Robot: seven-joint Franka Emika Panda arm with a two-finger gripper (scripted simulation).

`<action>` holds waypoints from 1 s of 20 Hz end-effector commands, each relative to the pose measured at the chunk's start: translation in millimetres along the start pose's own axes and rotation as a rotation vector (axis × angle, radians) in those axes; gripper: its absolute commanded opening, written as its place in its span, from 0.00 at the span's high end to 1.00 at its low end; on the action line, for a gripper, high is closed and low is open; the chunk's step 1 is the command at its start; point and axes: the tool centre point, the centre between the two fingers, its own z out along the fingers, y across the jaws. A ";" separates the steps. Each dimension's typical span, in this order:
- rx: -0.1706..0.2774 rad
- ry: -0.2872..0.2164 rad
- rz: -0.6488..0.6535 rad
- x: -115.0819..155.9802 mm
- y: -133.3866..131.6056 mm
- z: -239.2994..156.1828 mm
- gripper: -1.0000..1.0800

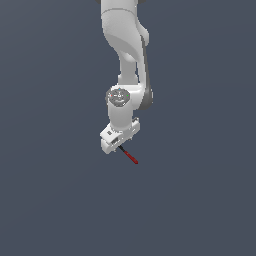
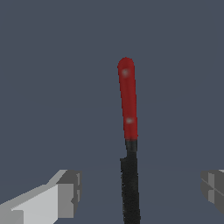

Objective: Pick up the object and move it to a goal position.

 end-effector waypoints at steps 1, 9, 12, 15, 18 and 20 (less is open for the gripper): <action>0.000 0.000 -0.023 -0.9 -0.7 2.9 0.04; 0.001 0.000 -0.030 -1.6 -1.0 7.1 0.04; 0.001 0.000 -0.031 -1.9 -1.3 16.0 0.04; 0.001 0.000 -0.033 -2.1 -1.9 30.6 0.04; 0.001 0.000 -0.035 -2.3 -2.1 44.6 0.04; 0.001 0.000 -0.035 -2.2 -2.0 50.4 0.04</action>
